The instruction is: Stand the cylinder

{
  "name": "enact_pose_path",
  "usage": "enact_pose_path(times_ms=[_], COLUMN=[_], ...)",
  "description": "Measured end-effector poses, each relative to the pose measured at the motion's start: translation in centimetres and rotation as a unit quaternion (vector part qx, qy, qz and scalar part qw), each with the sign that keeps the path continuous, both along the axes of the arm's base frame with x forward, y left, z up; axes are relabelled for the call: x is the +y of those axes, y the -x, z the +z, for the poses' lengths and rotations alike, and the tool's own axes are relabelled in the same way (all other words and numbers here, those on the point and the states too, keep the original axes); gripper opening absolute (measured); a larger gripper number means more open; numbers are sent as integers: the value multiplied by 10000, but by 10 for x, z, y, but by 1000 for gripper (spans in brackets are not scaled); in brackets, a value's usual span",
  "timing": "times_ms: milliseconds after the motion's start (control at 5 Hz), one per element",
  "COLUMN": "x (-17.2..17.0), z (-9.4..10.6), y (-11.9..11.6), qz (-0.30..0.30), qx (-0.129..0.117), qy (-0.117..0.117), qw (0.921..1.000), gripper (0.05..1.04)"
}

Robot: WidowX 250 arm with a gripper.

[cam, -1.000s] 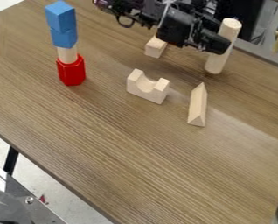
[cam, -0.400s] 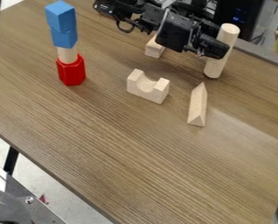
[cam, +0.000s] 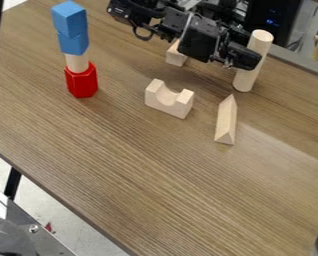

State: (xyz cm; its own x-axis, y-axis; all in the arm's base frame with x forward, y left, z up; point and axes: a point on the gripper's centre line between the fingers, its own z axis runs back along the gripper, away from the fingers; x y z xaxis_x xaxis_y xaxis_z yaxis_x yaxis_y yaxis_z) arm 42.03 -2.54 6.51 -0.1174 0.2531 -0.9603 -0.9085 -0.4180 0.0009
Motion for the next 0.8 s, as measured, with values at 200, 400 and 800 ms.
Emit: enact_pose_path(times_ms=[200, 400, 800], x=[1, 1, 2], z=[-3, -1, 6], y=[1, -2, -7], qz=[-18, -1, 23], qx=[23, -36, -199], qy=[-18, -4, 15], qw=[10000, 10000, 9998], gripper=[886, 1005, 1001])
